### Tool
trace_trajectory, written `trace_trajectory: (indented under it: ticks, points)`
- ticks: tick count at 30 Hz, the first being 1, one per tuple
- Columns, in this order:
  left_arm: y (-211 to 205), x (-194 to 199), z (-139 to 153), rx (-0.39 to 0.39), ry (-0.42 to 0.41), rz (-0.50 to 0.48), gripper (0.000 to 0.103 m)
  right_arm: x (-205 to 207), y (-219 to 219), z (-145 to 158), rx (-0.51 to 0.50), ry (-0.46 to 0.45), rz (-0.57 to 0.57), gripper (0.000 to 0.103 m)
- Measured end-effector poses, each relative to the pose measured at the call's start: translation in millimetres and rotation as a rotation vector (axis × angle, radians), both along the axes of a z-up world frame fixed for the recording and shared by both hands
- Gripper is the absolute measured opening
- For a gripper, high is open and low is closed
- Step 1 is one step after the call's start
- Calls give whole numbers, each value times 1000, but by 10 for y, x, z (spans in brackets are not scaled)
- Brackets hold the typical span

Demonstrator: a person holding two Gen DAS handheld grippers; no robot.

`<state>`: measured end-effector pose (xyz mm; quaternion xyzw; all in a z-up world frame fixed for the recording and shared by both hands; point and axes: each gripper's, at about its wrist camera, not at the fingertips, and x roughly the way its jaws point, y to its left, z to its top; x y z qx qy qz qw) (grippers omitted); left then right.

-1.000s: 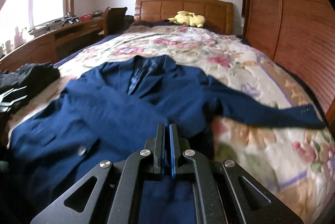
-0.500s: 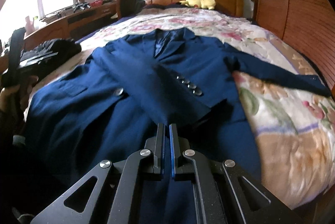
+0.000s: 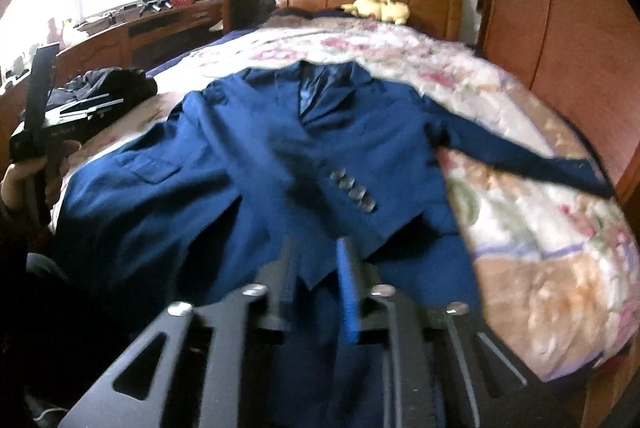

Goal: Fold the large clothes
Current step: 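Open the right tool to release the sleeve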

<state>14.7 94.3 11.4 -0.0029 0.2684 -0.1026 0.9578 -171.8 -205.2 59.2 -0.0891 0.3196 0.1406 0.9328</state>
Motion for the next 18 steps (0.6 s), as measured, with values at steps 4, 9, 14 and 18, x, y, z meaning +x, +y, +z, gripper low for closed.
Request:
trace_trajectory:
  ticks: [4, 9, 14, 18]
  points:
    - [-61, -8, 11, 5, -2, -11, 92, 38, 13, 109, -14, -33, -3, 38]
    - [-151, -3, -1, 18, 0, -27, 92, 285, -49, 61, -16, -22, -35, 59]
    - [-228, -8, -24, 33, 4, -37, 92, 684, -101, -82, -15, 33, -68, 59]
    - [-267, -8, -42, 40, 10, -45, 92, 964, -131, -212, -19, 76, -97, 59]
